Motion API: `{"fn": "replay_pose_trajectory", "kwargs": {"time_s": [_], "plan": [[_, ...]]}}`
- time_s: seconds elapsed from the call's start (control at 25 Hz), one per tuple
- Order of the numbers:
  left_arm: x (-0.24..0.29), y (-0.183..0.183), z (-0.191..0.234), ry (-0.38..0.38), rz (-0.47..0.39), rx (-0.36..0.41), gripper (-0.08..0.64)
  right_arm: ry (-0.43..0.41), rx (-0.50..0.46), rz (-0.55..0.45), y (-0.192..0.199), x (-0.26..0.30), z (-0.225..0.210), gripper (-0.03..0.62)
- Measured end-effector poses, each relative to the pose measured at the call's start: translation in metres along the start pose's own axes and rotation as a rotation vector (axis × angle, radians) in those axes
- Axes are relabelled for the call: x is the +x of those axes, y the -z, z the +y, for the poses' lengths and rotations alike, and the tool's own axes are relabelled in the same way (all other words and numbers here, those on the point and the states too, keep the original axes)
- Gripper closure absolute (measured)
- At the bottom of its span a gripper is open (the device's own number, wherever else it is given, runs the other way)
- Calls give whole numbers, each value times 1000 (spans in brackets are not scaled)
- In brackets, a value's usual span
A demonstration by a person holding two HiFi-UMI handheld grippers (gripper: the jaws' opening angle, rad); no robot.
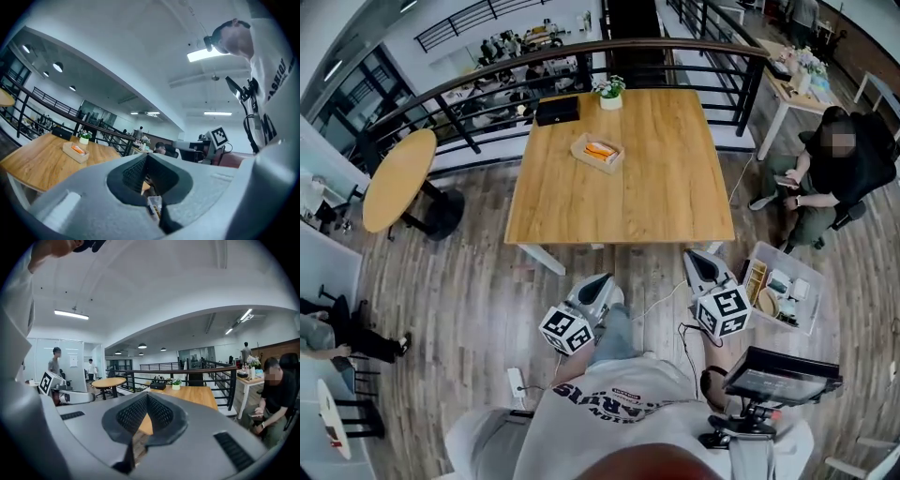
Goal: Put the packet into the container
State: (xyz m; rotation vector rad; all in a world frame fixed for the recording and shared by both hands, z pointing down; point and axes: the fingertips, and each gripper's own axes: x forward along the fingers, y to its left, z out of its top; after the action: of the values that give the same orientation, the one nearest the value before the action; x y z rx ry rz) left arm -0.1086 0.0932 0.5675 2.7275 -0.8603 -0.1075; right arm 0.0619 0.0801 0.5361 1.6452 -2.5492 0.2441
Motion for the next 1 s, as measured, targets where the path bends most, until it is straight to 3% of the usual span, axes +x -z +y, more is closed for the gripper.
{"fn": "replay_pose_trajectory", "kwargs": {"time_s": [0.12, 0.24, 0.56, 0.68, 1.0], "plan": [[-17, 16, -56, 70, 56, -31, 557, -23, 35, 6, 9, -35, 21, 584], [-26, 16, -95, 133, 66, -11, 557, -18, 43, 9, 13, -60, 36, 584], [-39, -20, -117, 243, 9, 75, 557, 36, 31, 0, -4, -84, 59, 584], [-57, -29, -108, 233, 14, 115, 557, 14, -9, -4, -19, -79, 80, 584], [-94, -23, -80, 153, -1, 17, 557, 11, -20, 17, -26, -69, 105, 584]]}}
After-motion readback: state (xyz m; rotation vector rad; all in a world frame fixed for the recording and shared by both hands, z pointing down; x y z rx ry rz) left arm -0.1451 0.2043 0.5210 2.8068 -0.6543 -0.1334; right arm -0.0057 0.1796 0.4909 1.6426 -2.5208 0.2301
